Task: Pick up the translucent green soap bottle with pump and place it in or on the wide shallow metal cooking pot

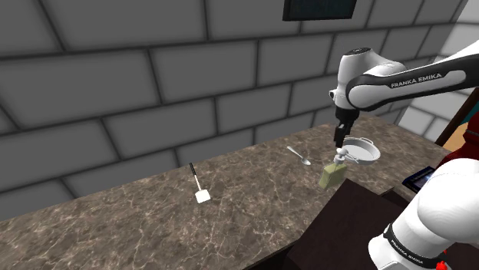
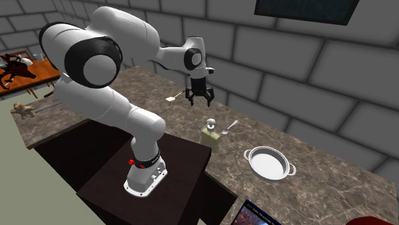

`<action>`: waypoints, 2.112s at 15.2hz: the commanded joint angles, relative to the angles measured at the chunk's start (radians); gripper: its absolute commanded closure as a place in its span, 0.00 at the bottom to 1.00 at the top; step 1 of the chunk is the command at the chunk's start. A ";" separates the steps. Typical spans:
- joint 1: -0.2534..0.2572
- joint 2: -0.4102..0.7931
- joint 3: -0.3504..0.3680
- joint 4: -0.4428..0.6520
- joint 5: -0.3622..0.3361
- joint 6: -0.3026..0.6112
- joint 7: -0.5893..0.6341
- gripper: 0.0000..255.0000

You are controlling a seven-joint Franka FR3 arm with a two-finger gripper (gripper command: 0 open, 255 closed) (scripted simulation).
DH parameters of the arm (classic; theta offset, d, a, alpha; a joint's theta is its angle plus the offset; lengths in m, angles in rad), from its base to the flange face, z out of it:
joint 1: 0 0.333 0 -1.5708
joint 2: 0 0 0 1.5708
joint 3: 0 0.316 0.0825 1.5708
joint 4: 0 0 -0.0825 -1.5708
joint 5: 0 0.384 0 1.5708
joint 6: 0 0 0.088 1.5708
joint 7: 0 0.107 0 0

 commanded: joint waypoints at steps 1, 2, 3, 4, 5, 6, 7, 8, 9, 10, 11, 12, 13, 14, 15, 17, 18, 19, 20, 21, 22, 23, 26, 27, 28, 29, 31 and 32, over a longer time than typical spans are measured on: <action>-0.016 0.055 -0.029 -0.010 -0.030 0.064 -0.020 0.00; -0.024 0.085 -0.044 -0.015 -0.045 0.098 -0.030 0.00; -0.033 0.116 -0.059 -0.018 -0.060 0.132 -0.040 0.00; -0.041 0.150 -0.074 -0.019 -0.074 0.167 -0.049 0.00; -0.049 0.184 -0.089 -0.020 -0.088 0.201 -0.058 0.00; -0.056 0.221 -0.103 -0.018 -0.101 0.236 -0.067 0.00; -0.060 0.238 -0.110 -0.017 -0.106 0.252 -0.071 0.00; -0.062 0.249 -0.114 -0.023 -0.110 0.269 -0.070 0.00; -0.064 0.260 -0.118 -0.029 -0.114 0.286 -0.069 0.00; -0.066 0.272 -0.121 -0.034 -0.119 0.304 -0.067 0.00; -0.068 0.283 -0.125 -0.039 -0.123 0.321 -0.066 0.00; -0.070 0.296 -0.129 -0.044 -0.127 0.339 -0.065 0.00; -0.072 0.309 -0.132 -0.049 -0.131 0.356 -0.063 0.00; -0.074 0.322 -0.136 -0.053 -0.135 0.374 -0.062 0.00; -0.076 0.330 -0.138 -0.055 -0.137 0.385 -0.061 0.00; -0.076 0.330 -0.138 -0.055 -0.137 0.385 -0.061 0.00; -0.076 0.330 -0.138 -0.055 -0.137 0.385 -0.061 0.00; -0.076 0.330 -0.138 -0.055 -0.137 0.385 -0.061 0.00; -0.076 0.330 -0.138 -0.055 -0.137 0.385 -0.061 0.00; -0.076 0.330 -0.138 -0.055 -0.137 0.385 -0.061 0.00; -0.076 0.329 -0.138 -0.055 -0.137 0.384 -0.061 0.00; -0.076 0.329 -0.138 -0.055 -0.137 0.384 -0.061 1.00; -0.076 0.329 -0.138 -0.055 -0.137 0.384 -0.061 1.00; -0.076 0.329 -0.138 -0.055 -0.137 0.384 -0.061 1.00; -0.076 0.329 -0.138 -0.055 -0.137 0.384 -0.061 1.00; -0.076 0.329 -0.138 -0.055 -0.137 0.384 -0.061 1.00; -0.076 0.329 -0.138 -0.055 -0.137 0.384 -0.061 1.00; -0.076 0.330 -0.138 -0.055 -0.137 0.385 -0.061 1.00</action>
